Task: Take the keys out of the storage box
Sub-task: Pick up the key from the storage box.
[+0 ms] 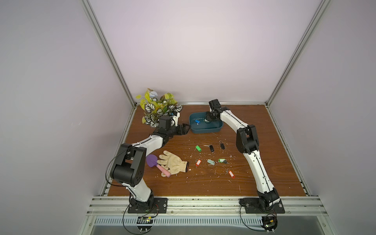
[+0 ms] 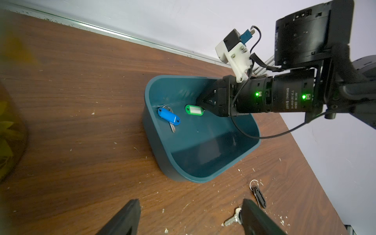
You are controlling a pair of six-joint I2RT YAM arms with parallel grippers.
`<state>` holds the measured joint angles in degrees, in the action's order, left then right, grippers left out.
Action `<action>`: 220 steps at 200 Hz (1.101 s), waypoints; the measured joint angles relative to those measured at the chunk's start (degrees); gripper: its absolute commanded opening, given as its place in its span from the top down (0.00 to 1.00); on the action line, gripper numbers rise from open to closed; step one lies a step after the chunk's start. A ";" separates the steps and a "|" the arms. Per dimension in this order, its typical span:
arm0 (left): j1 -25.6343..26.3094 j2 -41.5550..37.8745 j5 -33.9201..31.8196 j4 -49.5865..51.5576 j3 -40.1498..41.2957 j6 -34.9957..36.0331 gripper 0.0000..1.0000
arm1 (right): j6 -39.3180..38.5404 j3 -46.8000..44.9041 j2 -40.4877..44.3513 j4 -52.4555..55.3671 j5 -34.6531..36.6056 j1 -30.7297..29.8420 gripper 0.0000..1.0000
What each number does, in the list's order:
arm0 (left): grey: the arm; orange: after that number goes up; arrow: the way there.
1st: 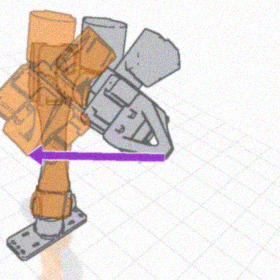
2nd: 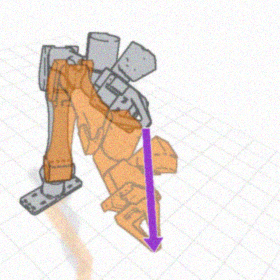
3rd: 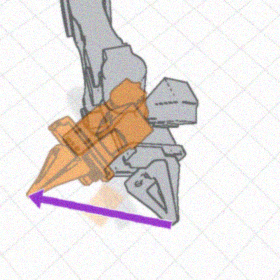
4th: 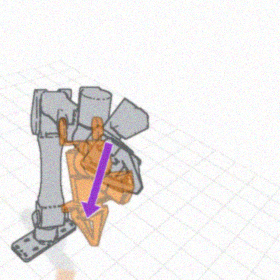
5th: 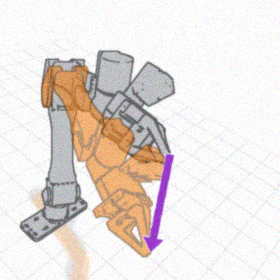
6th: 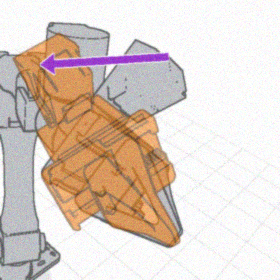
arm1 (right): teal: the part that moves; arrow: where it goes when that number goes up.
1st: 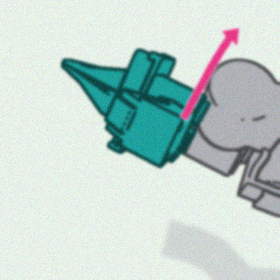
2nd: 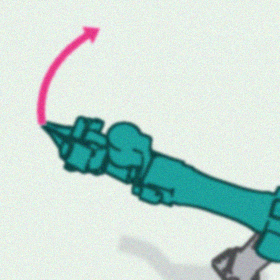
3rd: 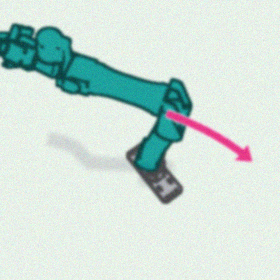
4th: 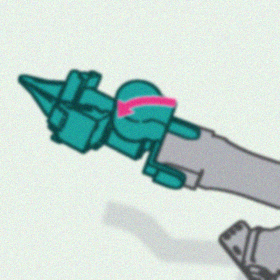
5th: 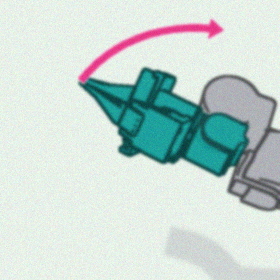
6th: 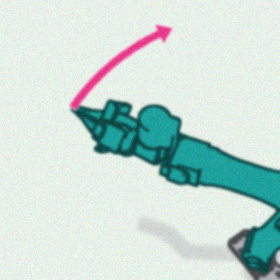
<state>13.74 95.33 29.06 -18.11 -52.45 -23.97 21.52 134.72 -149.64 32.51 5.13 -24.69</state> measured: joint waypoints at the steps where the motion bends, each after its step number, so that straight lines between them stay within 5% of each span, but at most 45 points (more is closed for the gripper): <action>1: 0.00 0.00 -0.02 0.00 0.00 0.00 0.18 | -0.02 0.07 -0.02 0.07 0.02 0.00 0.82; 63: -0.31 0.00 0.00 0.00 0.00 0.02 0.18 | -0.83 1.31 -0.55 0.98 0.59 -0.02 1.00; 148: -0.31 0.00 0.02 0.02 0.00 0.07 0.19 | -1.03 1.16 -0.04 1.11 0.59 -0.26 1.00; 220: -0.31 0.00 0.20 0.00 0.02 0.07 0.19 | -1.42 -4.44 8.39 -0.76 -0.26 -0.28 1.00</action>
<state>13.43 95.33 29.26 -18.11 -52.42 -23.90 20.10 130.28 -141.25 31.75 4.86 -24.97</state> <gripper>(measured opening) 0.813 0.060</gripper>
